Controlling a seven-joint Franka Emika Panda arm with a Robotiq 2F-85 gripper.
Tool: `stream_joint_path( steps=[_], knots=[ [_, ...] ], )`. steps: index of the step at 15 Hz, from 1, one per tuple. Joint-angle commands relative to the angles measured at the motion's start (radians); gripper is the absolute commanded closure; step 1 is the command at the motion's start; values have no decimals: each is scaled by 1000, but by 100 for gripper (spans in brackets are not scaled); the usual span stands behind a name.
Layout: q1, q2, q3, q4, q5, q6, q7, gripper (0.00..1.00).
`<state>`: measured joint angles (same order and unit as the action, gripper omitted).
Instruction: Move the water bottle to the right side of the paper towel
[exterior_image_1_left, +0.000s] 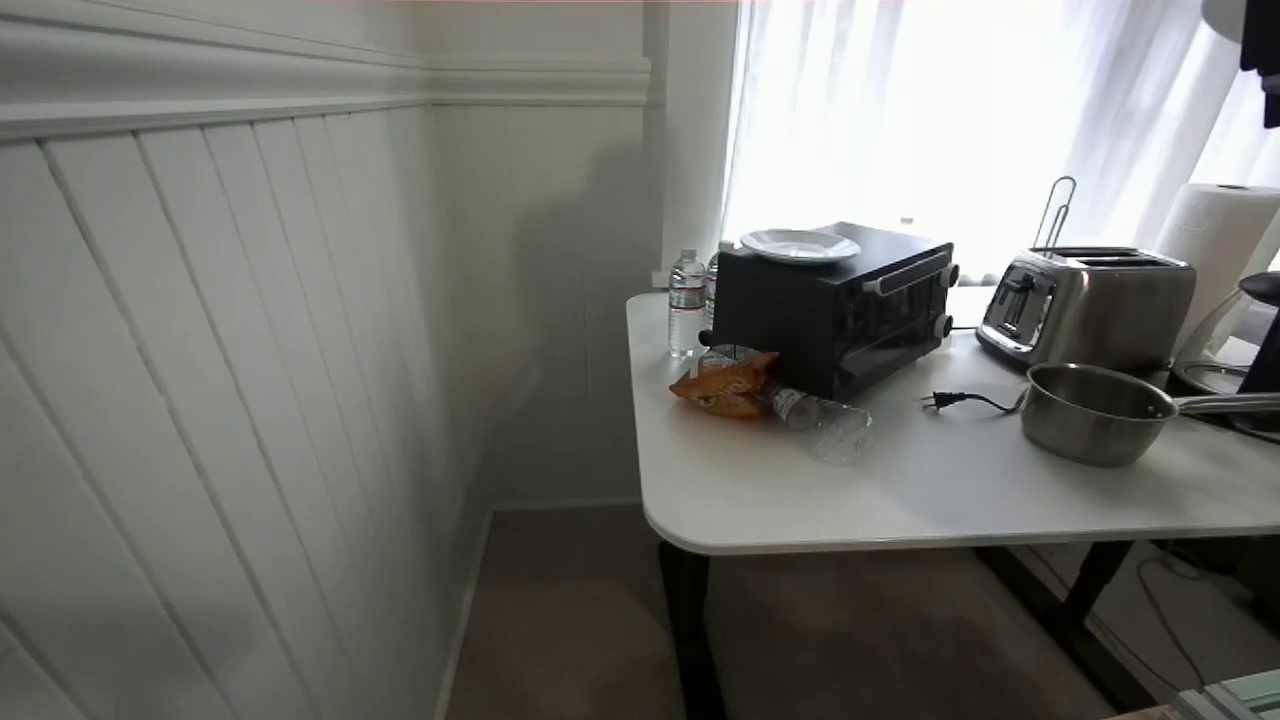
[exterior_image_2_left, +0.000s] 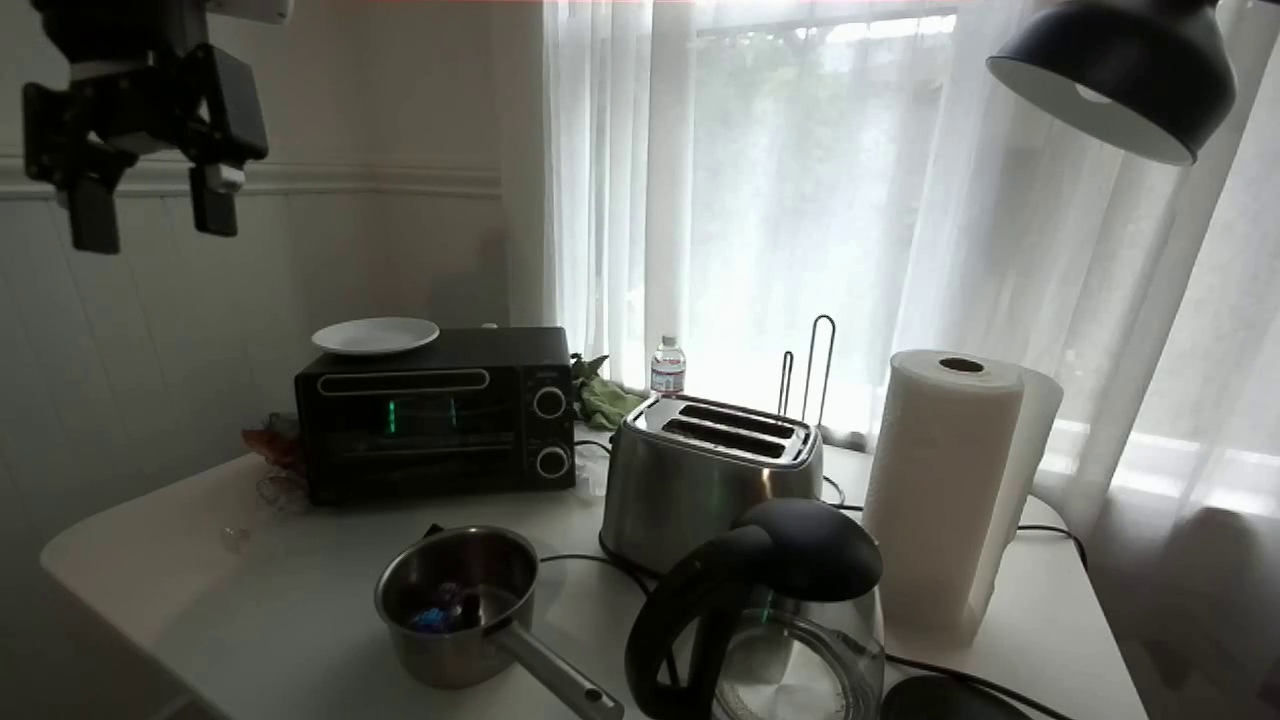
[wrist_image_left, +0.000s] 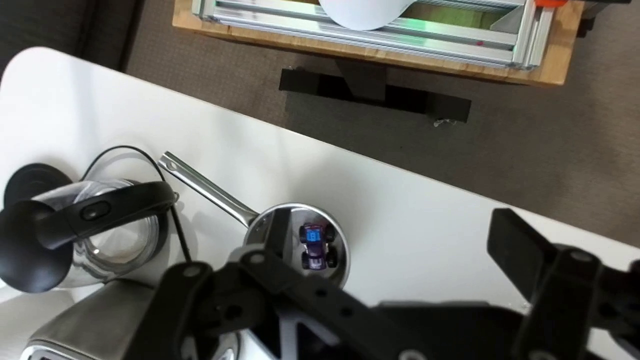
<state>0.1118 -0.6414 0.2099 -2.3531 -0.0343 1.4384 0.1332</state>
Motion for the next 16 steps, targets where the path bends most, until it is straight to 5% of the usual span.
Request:
stream_joint_path(
  steps=[1, 8, 16],
  knots=[
    [-61, -11, -78, -4, -38, -32, 25, 0],
    [-204, 8, -258, 27, -60, 3, 4, 0],
    [-221, 162, -278, 188, -120, 239, -35, 0]
  ],
)
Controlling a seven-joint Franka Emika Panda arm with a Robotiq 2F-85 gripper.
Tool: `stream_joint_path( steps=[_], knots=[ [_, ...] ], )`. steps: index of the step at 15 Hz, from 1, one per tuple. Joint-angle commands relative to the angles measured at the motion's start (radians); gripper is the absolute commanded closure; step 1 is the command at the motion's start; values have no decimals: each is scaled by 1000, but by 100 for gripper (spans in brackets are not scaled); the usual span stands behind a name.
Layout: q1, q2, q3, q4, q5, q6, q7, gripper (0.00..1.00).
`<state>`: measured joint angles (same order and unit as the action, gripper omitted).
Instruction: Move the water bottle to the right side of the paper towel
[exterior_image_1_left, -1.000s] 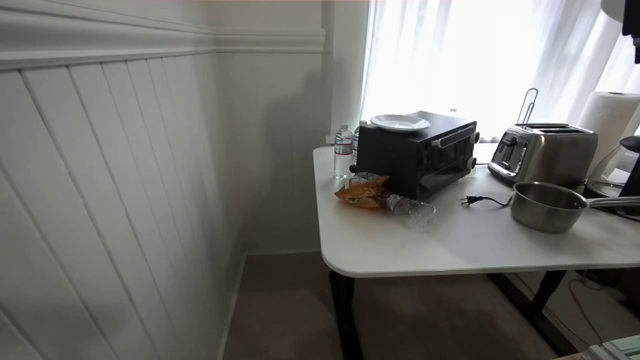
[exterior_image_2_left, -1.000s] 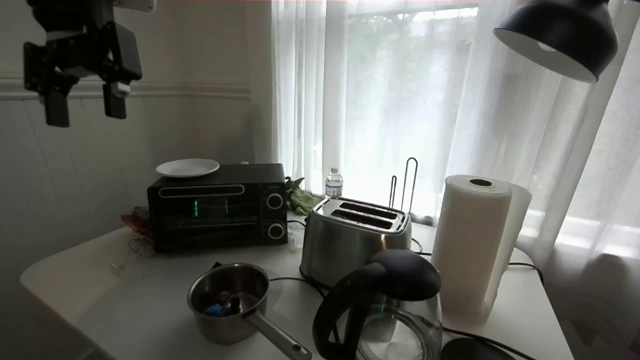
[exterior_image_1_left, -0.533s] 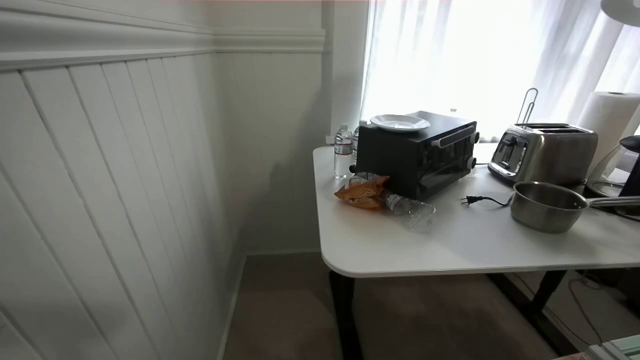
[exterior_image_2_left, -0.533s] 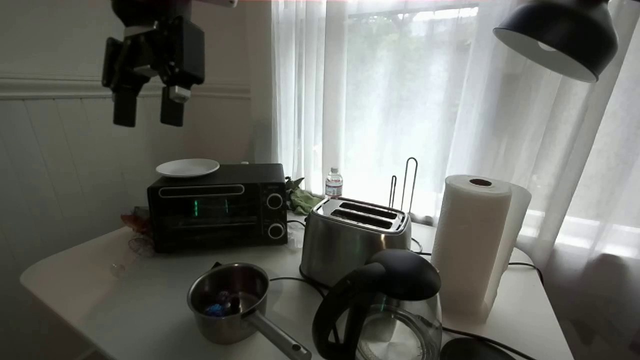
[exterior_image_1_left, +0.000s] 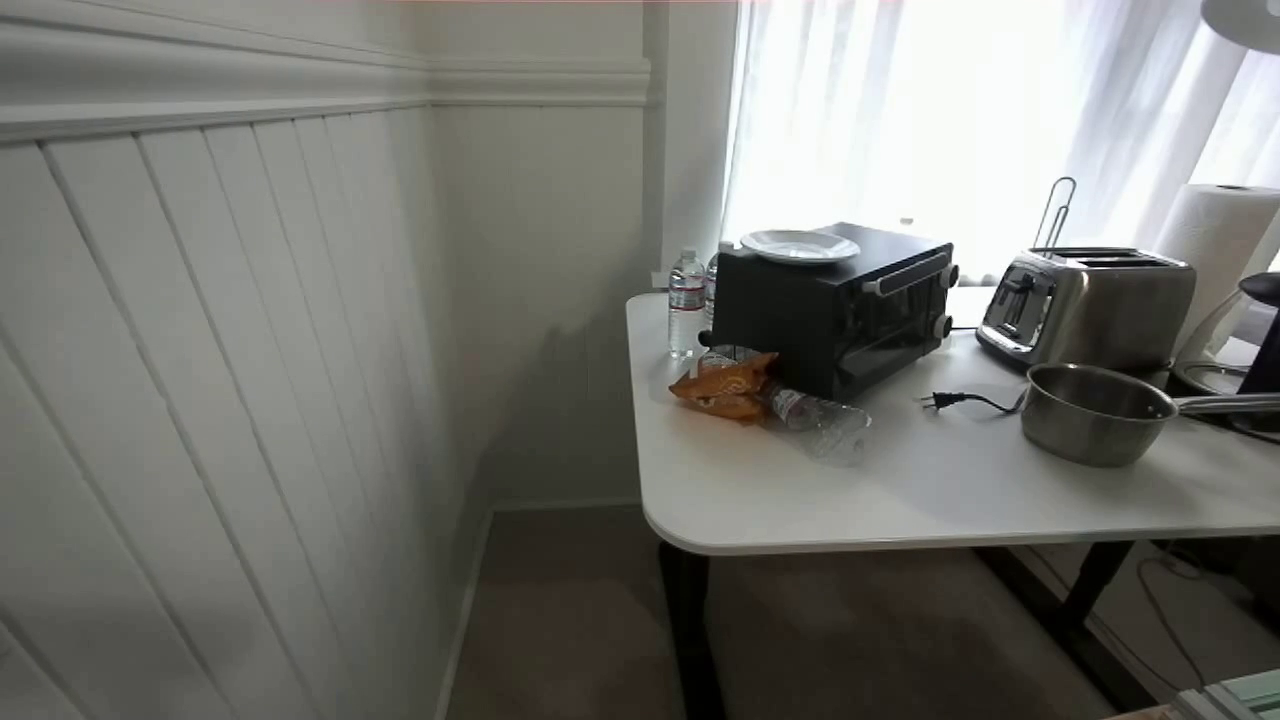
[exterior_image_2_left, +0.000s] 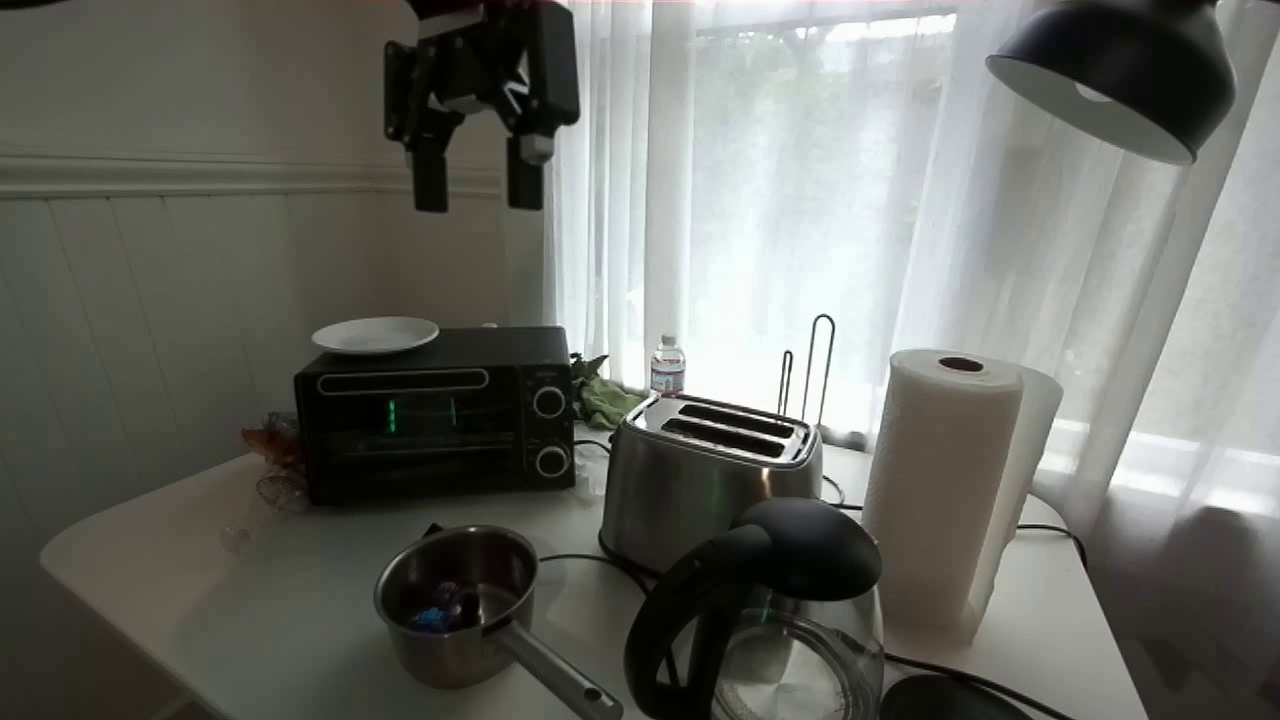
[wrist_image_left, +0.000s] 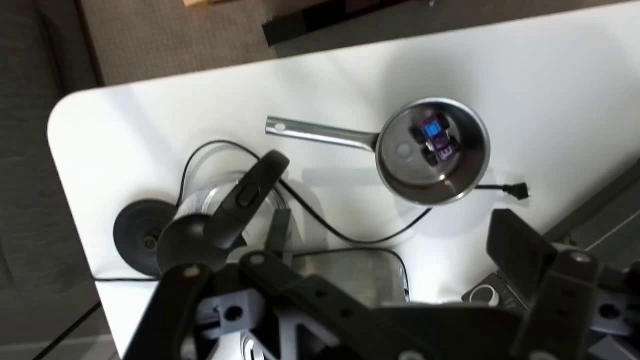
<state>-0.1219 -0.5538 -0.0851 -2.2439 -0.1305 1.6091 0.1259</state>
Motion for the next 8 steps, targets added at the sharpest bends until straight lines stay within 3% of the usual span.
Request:
stream_joint_path(
  steps=[1, 8],
  knots=[
    [20, 100, 24, 100, -22, 104, -35, 0],
    [46, 337, 59, 274, 5, 327, 29, 0]
  ],
)
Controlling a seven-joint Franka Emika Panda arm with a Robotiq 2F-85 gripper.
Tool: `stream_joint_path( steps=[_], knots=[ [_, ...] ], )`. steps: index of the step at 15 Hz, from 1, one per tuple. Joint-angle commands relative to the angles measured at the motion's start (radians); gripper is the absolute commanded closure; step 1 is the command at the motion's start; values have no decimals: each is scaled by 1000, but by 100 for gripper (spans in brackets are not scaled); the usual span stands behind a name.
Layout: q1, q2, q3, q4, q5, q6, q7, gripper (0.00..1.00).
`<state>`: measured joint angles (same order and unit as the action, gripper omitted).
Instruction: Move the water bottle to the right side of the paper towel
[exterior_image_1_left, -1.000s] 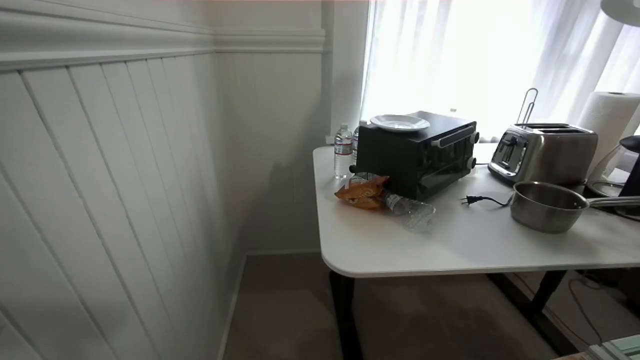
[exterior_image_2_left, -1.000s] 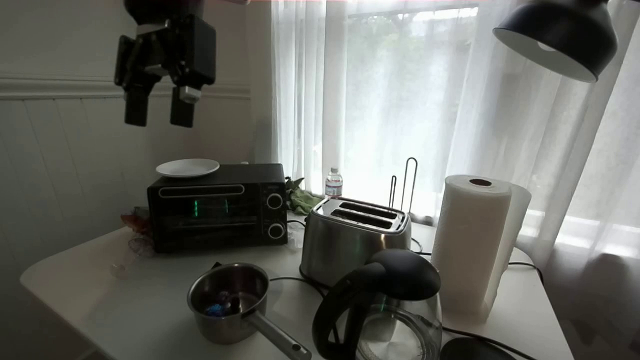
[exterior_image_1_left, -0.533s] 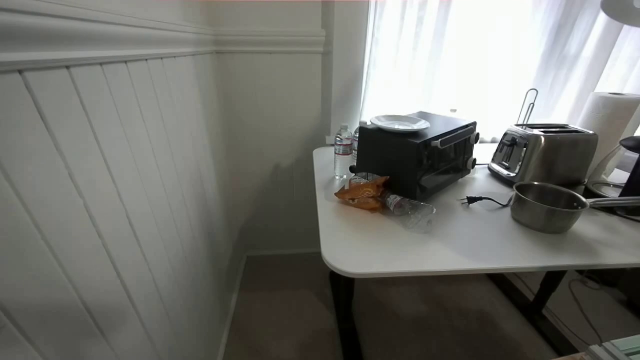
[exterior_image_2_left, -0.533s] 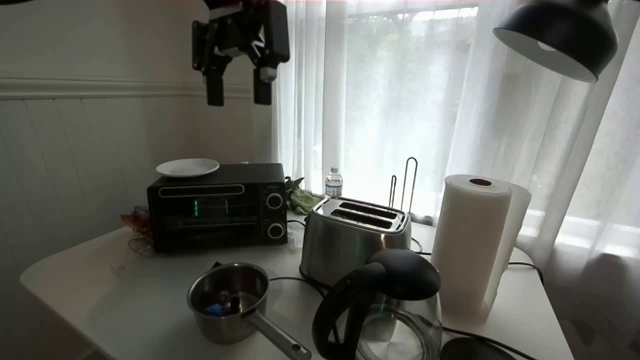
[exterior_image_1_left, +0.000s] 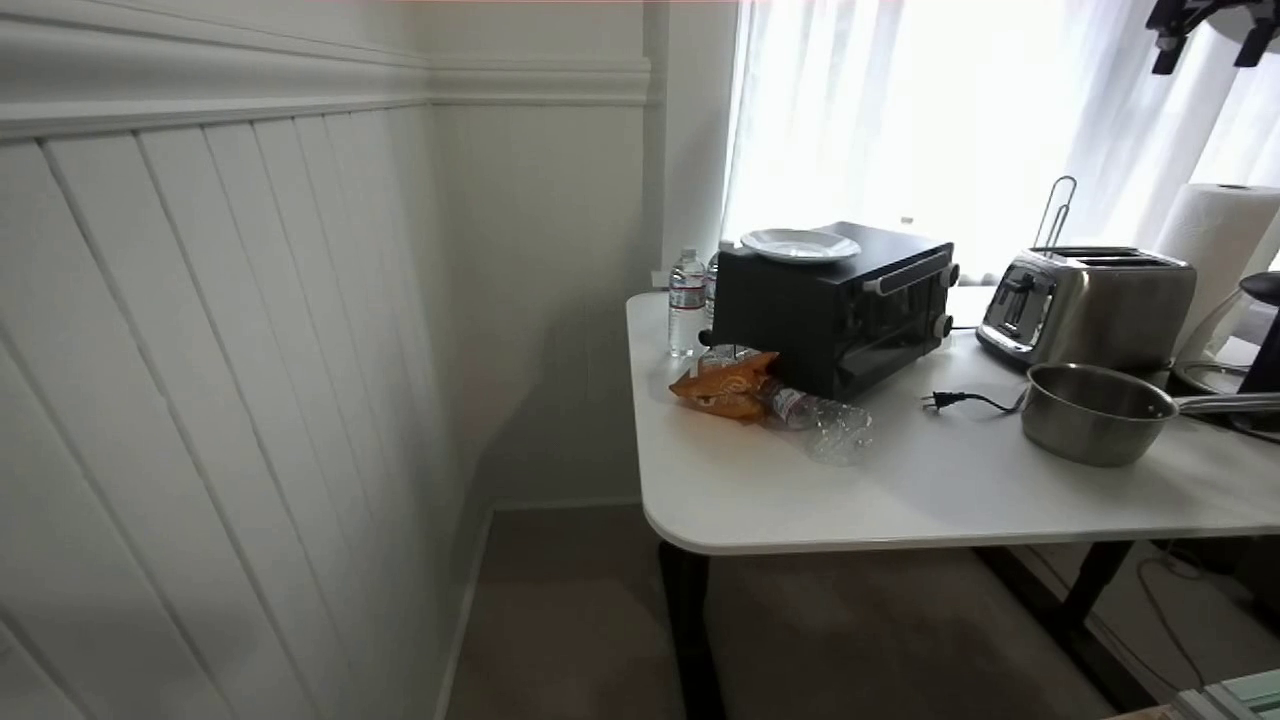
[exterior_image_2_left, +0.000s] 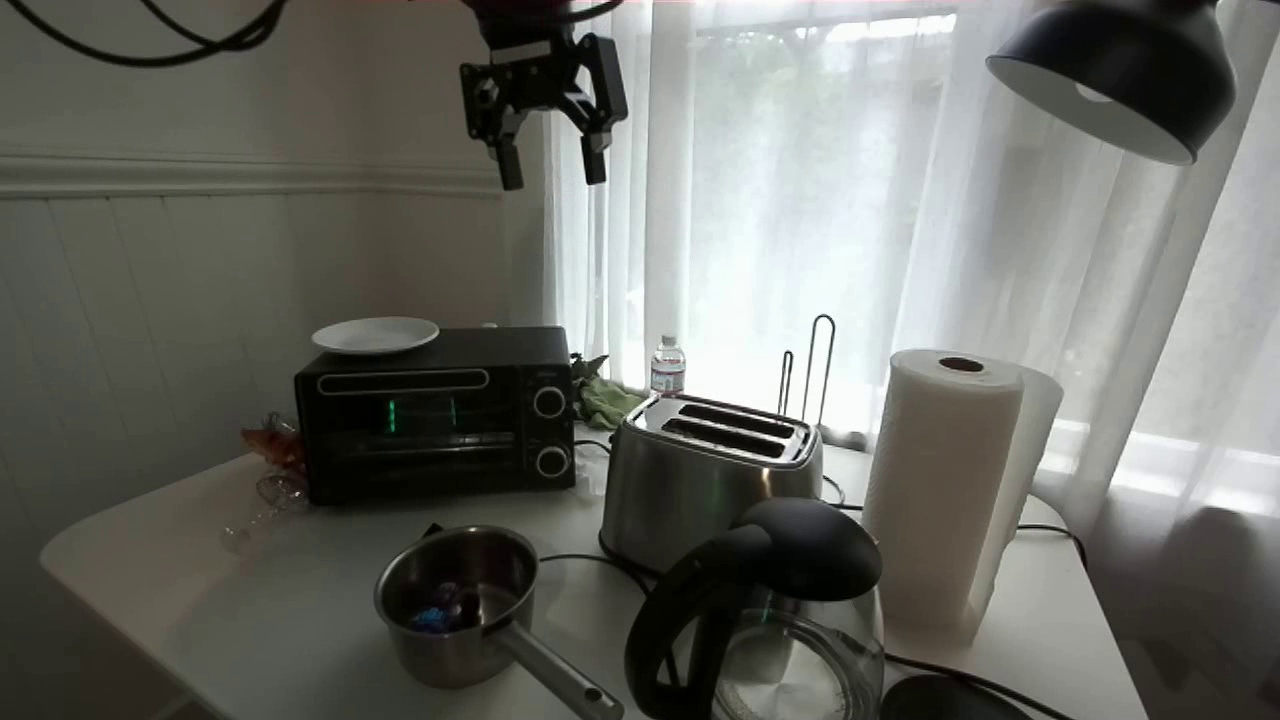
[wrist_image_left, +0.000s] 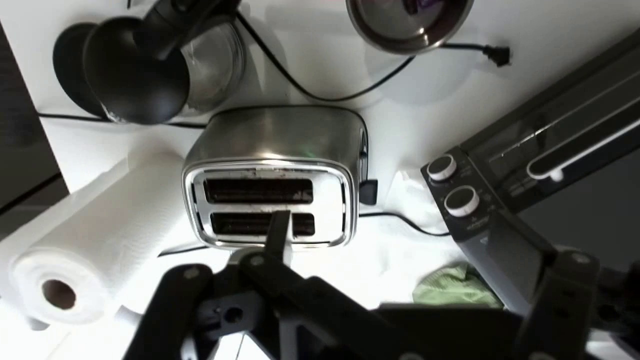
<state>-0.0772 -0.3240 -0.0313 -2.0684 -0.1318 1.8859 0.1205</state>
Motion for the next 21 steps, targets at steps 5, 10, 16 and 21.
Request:
stream_joint_path(
  steps=[5, 10, 16, 21],
  knots=[
    [4, 161, 0, 123, 6, 106, 49, 0],
    [5, 193, -1, 160, 8, 107, 55, 0],
    [5, 193, -1, 163, 8, 107, 55, 0],
    [5, 193, -1, 163, 8, 107, 55, 0]
  ],
)
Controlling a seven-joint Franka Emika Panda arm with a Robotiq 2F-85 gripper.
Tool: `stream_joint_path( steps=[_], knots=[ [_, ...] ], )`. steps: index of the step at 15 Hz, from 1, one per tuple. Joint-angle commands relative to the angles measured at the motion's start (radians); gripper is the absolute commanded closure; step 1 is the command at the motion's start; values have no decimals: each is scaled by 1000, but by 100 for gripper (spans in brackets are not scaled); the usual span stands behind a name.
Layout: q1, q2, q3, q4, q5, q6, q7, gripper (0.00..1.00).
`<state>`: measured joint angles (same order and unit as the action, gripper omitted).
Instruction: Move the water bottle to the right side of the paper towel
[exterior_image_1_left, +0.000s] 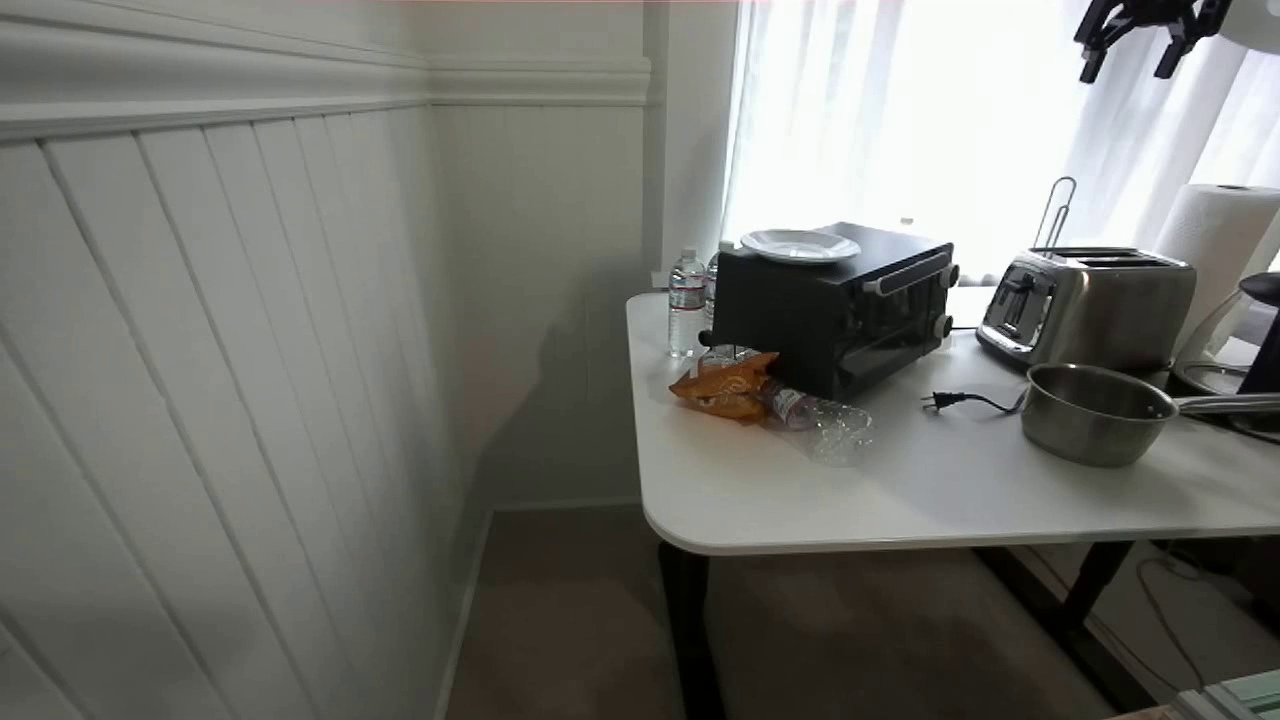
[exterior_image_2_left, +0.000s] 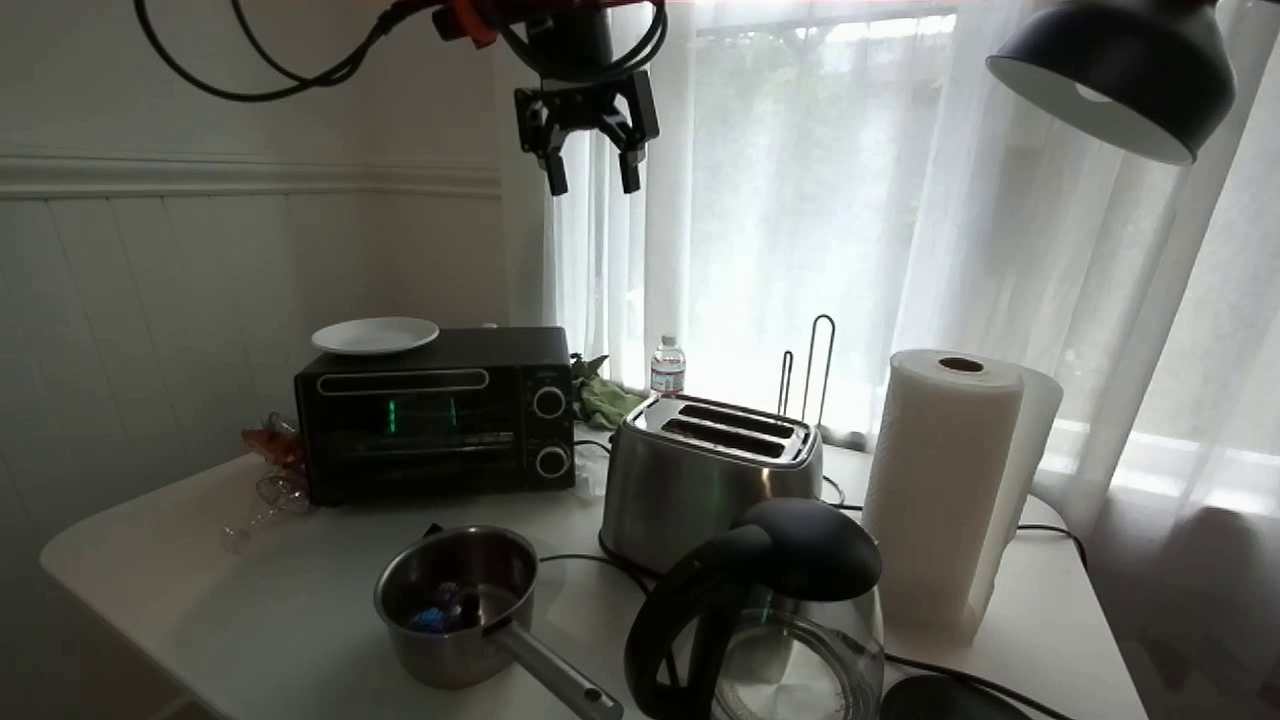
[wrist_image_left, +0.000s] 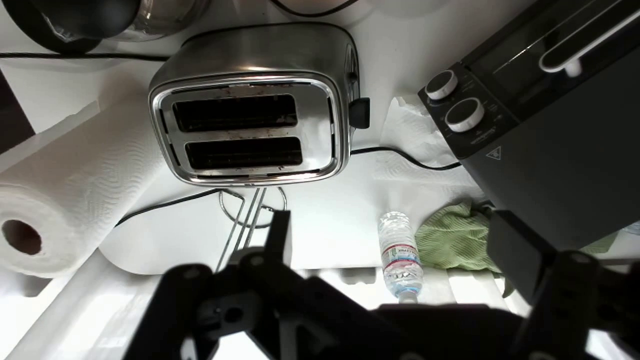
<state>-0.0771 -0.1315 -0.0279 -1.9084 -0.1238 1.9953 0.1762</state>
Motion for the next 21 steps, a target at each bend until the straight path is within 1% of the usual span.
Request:
stream_joint_path(
  steps=[1, 3, 6, 9, 10, 16, 21],
  knots=[
    [4, 21, -5, 16, 0, 6, 5, 0],
    [5, 65, -10, 49, 16, 27, -18, 0],
    [8, 161, -11, 127, 24, 55, -38, 0],
    [13, 271, -9, 230, 19, 76, -41, 0],
    [14, 311, -8, 269, 36, 75, -54, 0],
    [25, 532, -2, 503, 61, 77, -61, 0],
    [40, 698, -5, 695, 52, 91, -51, 0]
  ],
)
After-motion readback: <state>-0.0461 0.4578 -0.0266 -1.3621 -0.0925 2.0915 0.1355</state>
